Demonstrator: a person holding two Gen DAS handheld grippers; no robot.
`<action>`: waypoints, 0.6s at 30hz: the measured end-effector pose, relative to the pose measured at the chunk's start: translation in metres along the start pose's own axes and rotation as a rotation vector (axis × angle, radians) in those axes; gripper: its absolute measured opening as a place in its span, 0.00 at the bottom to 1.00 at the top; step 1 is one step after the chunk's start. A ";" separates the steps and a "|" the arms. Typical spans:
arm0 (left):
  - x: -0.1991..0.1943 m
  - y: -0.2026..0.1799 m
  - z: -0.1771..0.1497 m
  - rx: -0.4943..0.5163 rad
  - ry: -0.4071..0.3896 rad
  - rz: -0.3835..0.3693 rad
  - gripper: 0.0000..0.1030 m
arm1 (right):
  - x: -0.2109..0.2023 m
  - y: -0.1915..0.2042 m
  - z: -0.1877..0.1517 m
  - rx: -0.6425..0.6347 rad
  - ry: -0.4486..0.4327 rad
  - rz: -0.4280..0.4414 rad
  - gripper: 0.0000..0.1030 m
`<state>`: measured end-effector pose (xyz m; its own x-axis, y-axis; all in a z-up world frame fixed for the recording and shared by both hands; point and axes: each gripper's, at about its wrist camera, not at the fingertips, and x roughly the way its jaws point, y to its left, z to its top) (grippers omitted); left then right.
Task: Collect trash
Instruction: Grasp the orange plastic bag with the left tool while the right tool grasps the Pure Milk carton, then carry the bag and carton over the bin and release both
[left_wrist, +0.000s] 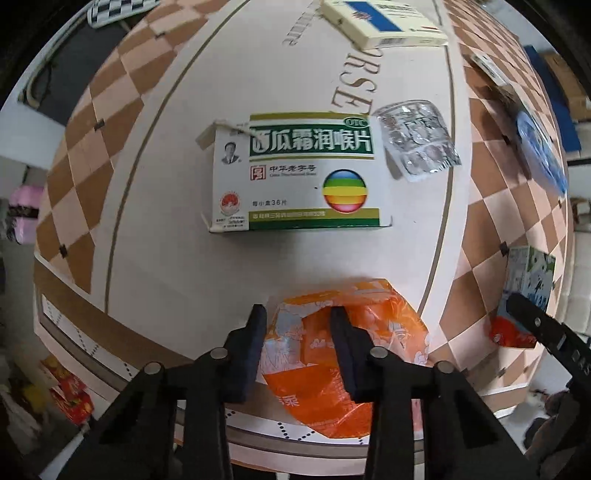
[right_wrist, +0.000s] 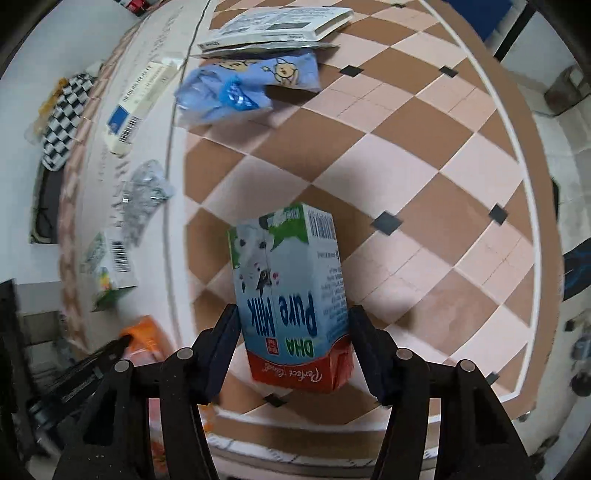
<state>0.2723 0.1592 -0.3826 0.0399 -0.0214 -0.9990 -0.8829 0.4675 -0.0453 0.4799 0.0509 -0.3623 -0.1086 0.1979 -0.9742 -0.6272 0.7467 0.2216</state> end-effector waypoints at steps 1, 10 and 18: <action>-0.002 -0.001 -0.002 0.002 -0.006 -0.001 0.22 | 0.002 -0.002 0.000 -0.004 0.001 -0.007 0.60; -0.046 0.013 -0.026 -0.014 -0.123 -0.011 0.10 | -0.004 -0.005 -0.012 -0.016 -0.042 0.008 0.53; -0.097 0.052 -0.047 0.001 -0.254 0.019 0.09 | -0.036 -0.016 -0.052 -0.031 -0.088 0.089 0.53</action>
<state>0.2007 0.1442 -0.2878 0.1398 0.2102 -0.9676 -0.8842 0.4663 -0.0265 0.4538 -0.0016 -0.3329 -0.0977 0.3179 -0.9431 -0.6415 0.7044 0.3039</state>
